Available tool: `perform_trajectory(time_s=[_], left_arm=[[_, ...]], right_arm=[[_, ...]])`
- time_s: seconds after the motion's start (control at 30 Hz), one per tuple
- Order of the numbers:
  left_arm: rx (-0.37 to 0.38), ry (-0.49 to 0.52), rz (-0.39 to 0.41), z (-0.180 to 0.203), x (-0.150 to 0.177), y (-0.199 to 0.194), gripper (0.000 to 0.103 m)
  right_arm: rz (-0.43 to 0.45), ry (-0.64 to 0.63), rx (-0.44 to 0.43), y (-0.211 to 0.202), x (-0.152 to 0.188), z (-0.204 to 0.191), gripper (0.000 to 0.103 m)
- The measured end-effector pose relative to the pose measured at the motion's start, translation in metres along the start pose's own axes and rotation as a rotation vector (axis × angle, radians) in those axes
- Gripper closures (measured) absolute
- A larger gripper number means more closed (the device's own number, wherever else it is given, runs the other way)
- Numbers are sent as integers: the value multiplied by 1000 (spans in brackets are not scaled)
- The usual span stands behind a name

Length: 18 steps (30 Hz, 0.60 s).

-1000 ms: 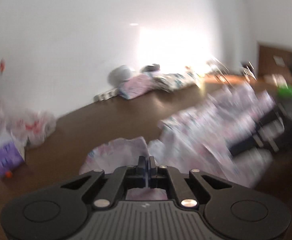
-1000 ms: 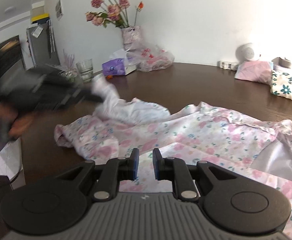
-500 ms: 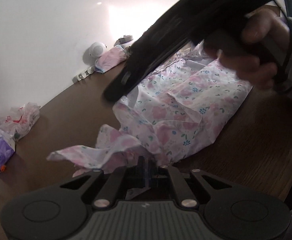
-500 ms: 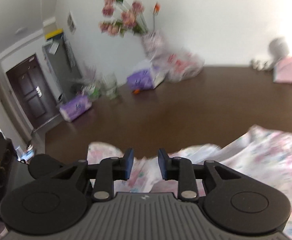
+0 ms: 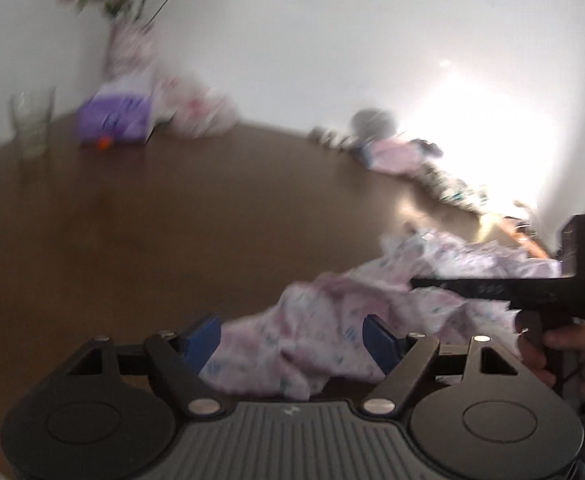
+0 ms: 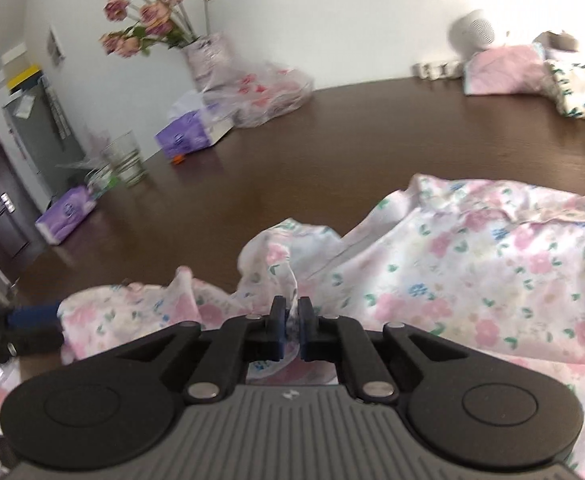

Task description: Fold clothes

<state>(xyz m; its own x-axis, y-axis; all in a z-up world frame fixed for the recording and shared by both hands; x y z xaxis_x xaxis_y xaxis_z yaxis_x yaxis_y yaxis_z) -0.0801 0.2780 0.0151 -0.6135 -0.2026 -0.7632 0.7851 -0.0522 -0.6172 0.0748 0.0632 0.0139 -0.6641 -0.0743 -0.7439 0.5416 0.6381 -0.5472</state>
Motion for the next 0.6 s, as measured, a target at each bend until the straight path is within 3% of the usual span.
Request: perform_trajectory(time_s=[0.13,0.27,0.43,0.53,0.6], left_arm=[[-24,-57,-34,9,8,11,26],[114,-225,0,5,10,14,25],[239,-533,-12,-19,14,32,25],[293,-631,-8,-22,12,36,25],[307,-624,7,-15,9,40,24]], right_arm=[[65,-36,69,-13,-3,-3,92],[158,-190,-42,-47,-3,-31,92],[-41,-242,-85,-20,12,-42,93],[-100,-226,-85,-9,20,-36,93],[-109,-211,-95,-5,24,-34,93]])
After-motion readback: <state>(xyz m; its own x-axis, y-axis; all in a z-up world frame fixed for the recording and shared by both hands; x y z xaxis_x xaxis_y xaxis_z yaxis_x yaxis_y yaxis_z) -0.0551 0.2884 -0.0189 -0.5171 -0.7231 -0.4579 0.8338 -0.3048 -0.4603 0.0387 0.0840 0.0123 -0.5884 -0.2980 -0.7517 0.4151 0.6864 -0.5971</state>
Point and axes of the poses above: each gripper's, at about its wrist camera, not at the fingertips, and y roughly the way its jaws point, z to its right, x to its underside, the point moved 2 cm from there along y, roughly the way its jaws point, and after that the axes turned 4 degrees about -x, right-handed, at the moved point
